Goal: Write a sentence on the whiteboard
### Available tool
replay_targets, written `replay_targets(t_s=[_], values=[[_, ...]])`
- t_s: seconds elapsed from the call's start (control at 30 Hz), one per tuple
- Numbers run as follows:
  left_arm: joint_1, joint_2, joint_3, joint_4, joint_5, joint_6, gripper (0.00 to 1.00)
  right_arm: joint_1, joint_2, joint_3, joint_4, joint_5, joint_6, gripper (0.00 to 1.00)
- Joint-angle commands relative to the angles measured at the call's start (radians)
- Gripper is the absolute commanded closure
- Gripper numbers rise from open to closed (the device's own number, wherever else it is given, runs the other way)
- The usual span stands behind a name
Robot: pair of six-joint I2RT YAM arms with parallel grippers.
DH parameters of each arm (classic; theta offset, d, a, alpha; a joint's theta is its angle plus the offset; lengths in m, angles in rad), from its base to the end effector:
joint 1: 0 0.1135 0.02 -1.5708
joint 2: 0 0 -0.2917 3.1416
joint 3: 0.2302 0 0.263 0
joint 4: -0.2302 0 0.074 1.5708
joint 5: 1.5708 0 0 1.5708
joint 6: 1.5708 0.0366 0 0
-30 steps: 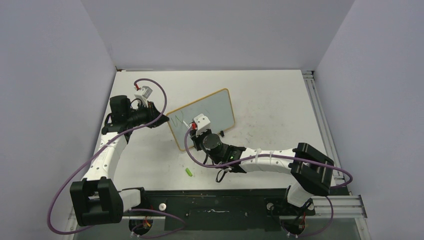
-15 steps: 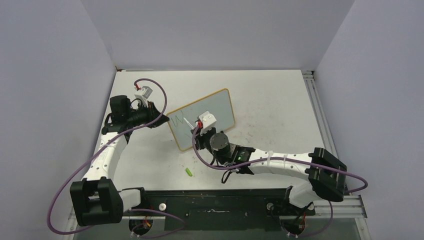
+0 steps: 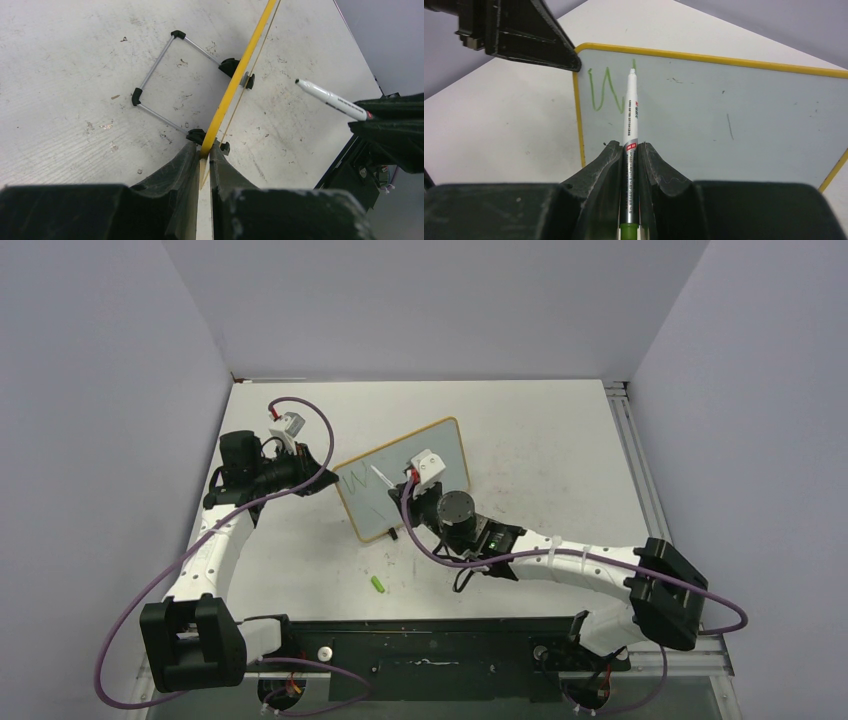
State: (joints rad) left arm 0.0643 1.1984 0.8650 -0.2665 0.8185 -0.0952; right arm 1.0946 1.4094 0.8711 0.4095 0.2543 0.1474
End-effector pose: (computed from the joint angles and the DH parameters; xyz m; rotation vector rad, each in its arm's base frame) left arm 0.2584 -0.0101 0.3022 0.3015 2.0620 -0.8976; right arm 0.1605 0.2911 0.3076 -0.6181 1.6337 0.7071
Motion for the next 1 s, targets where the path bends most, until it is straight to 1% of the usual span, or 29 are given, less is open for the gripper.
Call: replay_targets(t_s=[0.0,0.37,0.97], values=[[-0.012,-0.016,0.02,0.007,0.002,0.002,1.0,-0.069,-0.036,-0.021,0.052,-0.103,0.025,0.95],[-0.02,-0.009,0.022,0.0,-0.006,0.008,1.0,-0.128,-0.024,-0.055,0.103,-0.227,0.041,0.95],[-0.021,-0.005,0.023,-0.007,-0.01,0.012,1.0,-0.143,0.051,-0.042,0.121,-0.235,0.055,0.95]])
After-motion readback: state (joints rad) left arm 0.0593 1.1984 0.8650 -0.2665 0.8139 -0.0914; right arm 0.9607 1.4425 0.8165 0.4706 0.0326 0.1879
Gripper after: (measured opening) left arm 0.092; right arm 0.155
